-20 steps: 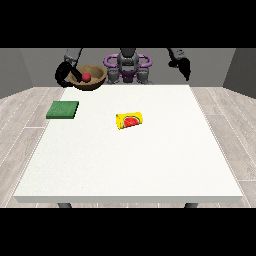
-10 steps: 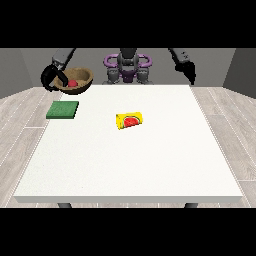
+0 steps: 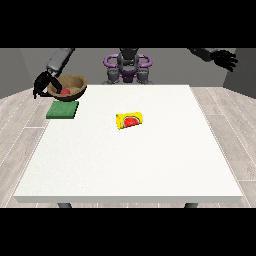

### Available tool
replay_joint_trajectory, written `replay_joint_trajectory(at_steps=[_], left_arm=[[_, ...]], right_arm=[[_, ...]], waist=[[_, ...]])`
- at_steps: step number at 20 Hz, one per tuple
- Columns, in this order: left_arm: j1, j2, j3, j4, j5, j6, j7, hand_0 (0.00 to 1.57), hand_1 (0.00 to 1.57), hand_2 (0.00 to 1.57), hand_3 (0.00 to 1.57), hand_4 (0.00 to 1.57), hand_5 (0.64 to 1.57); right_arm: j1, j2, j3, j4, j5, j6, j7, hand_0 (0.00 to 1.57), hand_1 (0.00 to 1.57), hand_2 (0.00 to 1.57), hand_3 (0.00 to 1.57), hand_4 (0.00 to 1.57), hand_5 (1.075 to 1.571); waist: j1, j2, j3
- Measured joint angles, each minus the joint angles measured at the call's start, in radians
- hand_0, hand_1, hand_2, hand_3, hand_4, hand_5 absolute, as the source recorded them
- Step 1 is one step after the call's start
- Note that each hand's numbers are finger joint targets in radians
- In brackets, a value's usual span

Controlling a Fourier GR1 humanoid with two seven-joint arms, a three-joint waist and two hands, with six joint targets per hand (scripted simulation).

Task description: Pick the cup and pour the ball into the bowl, then pick the bowl and place it on the pad

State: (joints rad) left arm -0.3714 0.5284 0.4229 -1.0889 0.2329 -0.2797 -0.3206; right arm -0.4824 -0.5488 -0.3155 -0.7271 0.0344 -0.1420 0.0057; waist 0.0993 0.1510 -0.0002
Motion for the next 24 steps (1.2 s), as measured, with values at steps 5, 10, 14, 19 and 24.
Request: replay_joint_trajectory(at_steps=[5,10,14,19,24], left_arm=[[-0.004,0.096,0.076,0.096,0.049,-0.088,-0.051,0.0,0.0,0.0,0.0,1.19,1.557],[-0.009,0.134,0.101,0.102,0.075,-0.127,-0.076,0.0,0.0,0.0,0.0,1.18,1.552],[-0.013,0.144,0.108,0.078,0.091,-0.125,-0.063,0.0,0.0,0.0,0.0,1.18,1.552],[0.011,0.133,0.092,0.095,0.07,-0.123,-0.08,0.0,0.0,0.0,0.0,1.08,1.567],[-0.002,0.019,-0.017,-0.047,0.054,-0.056,0.056,0.0,0.0,0.0,0.0,0.9,1.559]], right_arm=[[-0.024,-0.015,-0.022,0.008,-0.015,0.003,-0.021,1.57,1.57,1.57,0.0,0.69,1.567],[-0.047,-0.06,-0.077,0.072,-0.028,-0.046,-0.036,1.09,1.09,1.23,1.16,0.0,1.523],[-0.068,-0.087,-0.099,0.141,-0.041,-0.021,-0.056,0.32,0.32,0.48,0.73,0.0,1.495],[-0.093,-0.081,-0.077,0.155,-0.037,0.003,-0.017,0.0,0.0,0.0,0.12,0.0,1.369],[-0.124,-0.115,-0.065,0.203,-0.025,0.036,0.032,0.0,0.0,0.0,0.1,0.27,1.378]], waist=[[-0.007,0.043,0.0001],[0.008,0.097,0.0004],[0.019,0.116,0.0009],[0.008,0.078,0.0005],[0.02,-0.025,0.0023]])
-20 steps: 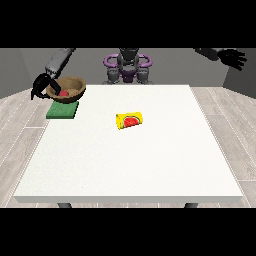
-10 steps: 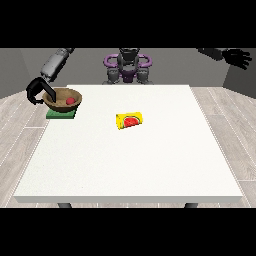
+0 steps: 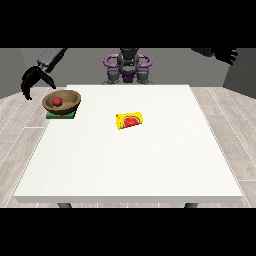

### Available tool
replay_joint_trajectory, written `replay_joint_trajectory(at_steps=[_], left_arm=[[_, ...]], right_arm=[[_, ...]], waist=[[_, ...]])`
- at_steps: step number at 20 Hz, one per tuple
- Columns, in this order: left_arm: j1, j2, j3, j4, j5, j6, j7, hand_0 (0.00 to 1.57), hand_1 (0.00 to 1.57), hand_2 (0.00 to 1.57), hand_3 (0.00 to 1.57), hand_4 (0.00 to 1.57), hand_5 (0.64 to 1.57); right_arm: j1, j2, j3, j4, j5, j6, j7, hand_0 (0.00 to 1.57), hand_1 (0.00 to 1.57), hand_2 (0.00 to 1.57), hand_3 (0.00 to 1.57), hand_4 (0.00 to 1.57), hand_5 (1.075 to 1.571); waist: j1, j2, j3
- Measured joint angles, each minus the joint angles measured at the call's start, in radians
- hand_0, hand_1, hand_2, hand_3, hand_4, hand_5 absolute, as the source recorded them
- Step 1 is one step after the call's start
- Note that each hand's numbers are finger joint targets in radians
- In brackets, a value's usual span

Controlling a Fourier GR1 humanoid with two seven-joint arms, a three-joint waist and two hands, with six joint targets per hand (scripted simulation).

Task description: Pick the cup and pour the ball into the bowl, then pick the bowl and place it on the pad

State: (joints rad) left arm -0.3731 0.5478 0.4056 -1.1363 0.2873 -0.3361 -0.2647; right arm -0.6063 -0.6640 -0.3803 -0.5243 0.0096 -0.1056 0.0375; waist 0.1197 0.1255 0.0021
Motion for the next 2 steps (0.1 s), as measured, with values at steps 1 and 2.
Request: replay_joint_trajectory(at_steps=[1,2], left_arm=[[0.001,-0.008,-0.012,0.006,-0.005,0.009,0.026,0.0,0.0,0.0,0.0,0.9,1.559],[0.011,-0.017,-0.02,0.015,-0.013,0.015,0.038,0.0,0.0,0.0,0.0,0.9,1.559]], right_arm=[[-0.016,-0.003,0.014,-0.011,0.004,0.019,0.029,0.0,0.0,0.0,0.0,0.42,1.383],[-0.025,0.008,0.024,-0.026,0.003,0.037,0.043,0.0,0.0,0.0,0.0,0.48,1.434]], waist=[[-0.012,-0.038,-0.0009],[-0.024,-0.076,-0.0017]])
